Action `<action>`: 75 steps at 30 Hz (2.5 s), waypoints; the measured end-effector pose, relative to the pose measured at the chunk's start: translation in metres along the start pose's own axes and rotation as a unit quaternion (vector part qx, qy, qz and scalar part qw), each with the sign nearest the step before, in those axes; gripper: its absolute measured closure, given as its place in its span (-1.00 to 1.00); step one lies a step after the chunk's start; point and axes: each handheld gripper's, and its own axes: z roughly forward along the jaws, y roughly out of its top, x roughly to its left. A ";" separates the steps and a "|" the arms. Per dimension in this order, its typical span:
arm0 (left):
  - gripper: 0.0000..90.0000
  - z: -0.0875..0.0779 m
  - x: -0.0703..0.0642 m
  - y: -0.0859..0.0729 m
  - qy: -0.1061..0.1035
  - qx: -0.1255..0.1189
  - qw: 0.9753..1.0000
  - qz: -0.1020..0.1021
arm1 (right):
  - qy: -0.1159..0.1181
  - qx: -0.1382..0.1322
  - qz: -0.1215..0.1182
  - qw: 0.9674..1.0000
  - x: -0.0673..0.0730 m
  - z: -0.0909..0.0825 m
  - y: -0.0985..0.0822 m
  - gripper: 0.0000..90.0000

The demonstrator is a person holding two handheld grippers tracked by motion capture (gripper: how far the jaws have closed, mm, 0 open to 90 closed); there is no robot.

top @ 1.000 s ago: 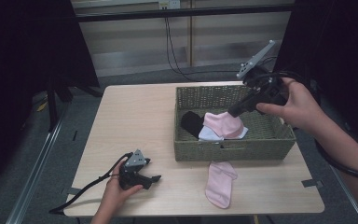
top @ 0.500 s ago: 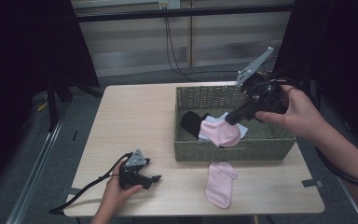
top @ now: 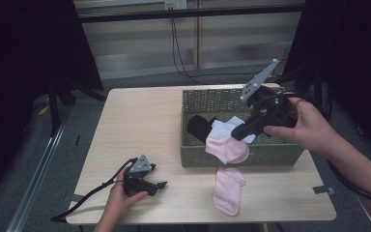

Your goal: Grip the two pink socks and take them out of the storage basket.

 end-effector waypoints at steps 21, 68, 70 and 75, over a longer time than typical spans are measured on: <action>-0.56 0.000 0.000 0.000 -0.001 0.002 1.000 0.000 | 0.013 0.019 0.024 0.999 -0.011 0.028 -0.028 0.27; -0.56 0.000 0.000 0.000 -0.002 0.002 1.000 0.002 | -0.010 0.012 0.039 0.999 -0.027 0.070 -0.111 -0.34; -0.56 0.000 0.000 0.000 -0.002 0.002 1.000 0.002 | -0.008 0.010 0.040 0.999 -0.028 0.072 -0.115 -0.34; -0.56 0.000 0.000 0.000 -0.002 0.002 1.000 0.002 | -0.018 0.003 0.038 0.999 -0.030 0.080 -0.127 -0.36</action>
